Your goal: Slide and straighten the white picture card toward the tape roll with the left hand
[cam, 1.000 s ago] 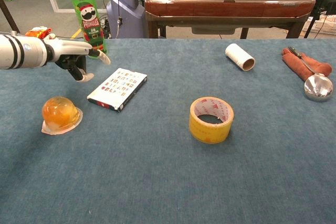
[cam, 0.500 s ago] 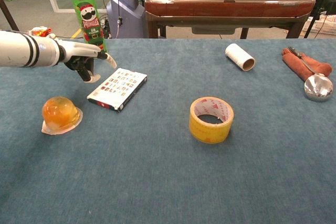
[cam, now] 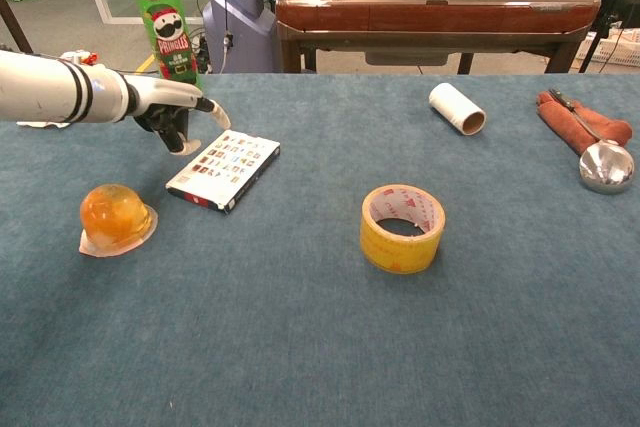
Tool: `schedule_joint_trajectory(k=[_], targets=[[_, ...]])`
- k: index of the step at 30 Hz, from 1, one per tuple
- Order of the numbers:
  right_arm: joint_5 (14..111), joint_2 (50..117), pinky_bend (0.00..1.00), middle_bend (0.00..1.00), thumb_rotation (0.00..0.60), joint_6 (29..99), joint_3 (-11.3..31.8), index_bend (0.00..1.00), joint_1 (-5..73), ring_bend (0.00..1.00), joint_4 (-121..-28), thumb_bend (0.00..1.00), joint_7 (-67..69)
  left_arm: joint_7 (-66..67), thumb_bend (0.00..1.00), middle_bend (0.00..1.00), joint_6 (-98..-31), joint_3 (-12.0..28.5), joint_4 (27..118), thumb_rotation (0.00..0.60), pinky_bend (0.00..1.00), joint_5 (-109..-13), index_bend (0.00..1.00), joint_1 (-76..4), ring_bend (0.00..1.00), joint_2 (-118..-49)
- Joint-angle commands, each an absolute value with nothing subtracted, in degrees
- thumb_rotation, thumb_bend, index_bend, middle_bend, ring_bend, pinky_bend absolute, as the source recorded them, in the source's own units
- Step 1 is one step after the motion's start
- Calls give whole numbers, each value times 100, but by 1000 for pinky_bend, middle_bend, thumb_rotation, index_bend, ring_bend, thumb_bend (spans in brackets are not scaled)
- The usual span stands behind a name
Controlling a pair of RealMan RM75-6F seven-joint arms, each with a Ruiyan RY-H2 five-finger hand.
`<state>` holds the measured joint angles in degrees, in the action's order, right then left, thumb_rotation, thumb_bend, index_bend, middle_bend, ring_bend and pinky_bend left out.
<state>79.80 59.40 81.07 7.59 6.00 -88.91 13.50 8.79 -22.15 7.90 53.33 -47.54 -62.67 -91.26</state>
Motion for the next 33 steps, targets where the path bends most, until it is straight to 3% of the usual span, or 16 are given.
schedule_joint_trajectory(k=[1, 14, 33], targets=[[7972, 5931, 196, 119, 600, 8113, 767, 92, 593, 5, -8889, 131, 1370, 873, 580, 1000, -2190, 770, 5265, 600, 1000, -4742, 153, -6324, 978, -9197], [7943, 5895, 196, 119, 600, 8116, 791, 93, 572, 5, -8882, 131, 1428, 904, 583, 1000, -2170, 766, 4982, 600, 1000, -4641, 124, -6545, 978, -9425], [7933, 5857, 196, 125, 600, 8132, 819, 98, 551, 7, -8891, 131, 1492, 1236, 587, 1000, -1997, 353, 5032, 600, 1000, -4129, 173, -6974, 978, -9465]])
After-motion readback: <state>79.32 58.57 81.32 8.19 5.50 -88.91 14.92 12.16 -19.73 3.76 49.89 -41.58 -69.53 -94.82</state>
